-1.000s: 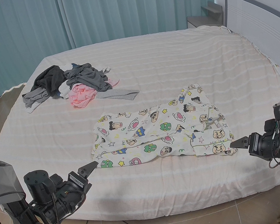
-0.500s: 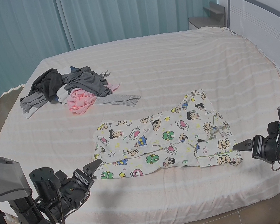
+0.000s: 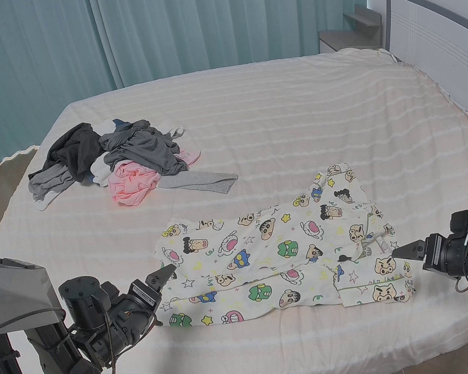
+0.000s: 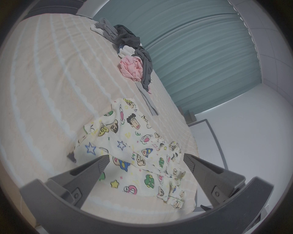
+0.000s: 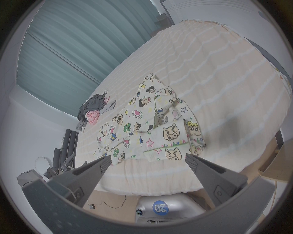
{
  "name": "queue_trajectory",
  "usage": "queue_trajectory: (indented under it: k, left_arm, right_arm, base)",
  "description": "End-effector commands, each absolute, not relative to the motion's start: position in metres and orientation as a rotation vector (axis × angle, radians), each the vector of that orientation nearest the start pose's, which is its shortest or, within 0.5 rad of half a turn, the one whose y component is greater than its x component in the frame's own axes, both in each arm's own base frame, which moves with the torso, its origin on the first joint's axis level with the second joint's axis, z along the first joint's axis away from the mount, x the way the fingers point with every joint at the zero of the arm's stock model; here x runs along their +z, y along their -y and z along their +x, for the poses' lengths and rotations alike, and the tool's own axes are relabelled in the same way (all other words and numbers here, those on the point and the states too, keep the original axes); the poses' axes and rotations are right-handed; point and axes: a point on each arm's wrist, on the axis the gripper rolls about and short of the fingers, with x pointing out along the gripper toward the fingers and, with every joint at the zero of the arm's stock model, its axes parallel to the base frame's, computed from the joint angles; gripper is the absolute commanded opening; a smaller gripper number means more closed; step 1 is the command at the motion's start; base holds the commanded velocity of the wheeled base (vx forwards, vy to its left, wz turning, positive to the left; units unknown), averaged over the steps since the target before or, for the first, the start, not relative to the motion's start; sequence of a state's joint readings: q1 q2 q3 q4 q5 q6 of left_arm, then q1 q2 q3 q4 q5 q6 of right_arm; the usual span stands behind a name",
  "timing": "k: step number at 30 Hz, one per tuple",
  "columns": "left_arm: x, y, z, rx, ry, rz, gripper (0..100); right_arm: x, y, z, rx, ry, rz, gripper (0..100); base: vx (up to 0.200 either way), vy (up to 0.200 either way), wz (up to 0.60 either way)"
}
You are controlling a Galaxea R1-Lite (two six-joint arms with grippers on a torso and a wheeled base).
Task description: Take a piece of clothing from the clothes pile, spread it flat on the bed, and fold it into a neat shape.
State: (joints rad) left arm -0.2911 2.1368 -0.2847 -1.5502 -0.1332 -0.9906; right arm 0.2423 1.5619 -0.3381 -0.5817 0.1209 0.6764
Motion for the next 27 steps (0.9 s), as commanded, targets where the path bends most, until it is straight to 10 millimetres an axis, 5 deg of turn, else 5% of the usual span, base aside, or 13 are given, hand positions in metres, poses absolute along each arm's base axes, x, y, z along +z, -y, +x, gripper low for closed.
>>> queue_trajectory:
  k: [1, 8, 16, 27]
  left_arm:
    - [0.021, 0.084, 0.27, -0.205, -0.54, -0.922, 100]
    - [0.004, 0.077, 0.272, -0.159, -0.666, -0.692, 100]
    - [0.011, 0.079, 0.29, -0.169, -0.708, -0.488, 100]
    - [0.035, 0.111, 0.315, -0.173, -0.811, -0.58, 100]
  right_arm:
    - [0.097, -0.052, 0.201, 0.114, -0.75, 0.604, 100]
    - [0.096, -0.053, 0.2, 0.115, -0.755, 0.604, 100]
    - [0.095, -0.052, 0.199, 0.112, -0.76, 0.601, 100]
    - [0.092, -0.051, 0.196, 0.107, -0.767, 0.6, 100]
  base:
    - [0.0, 0.0, 0.0]
    - [0.0, 0.0, 0.0]
    - [0.0, 0.0, 0.0]
    - [0.0, 0.0, 0.0]
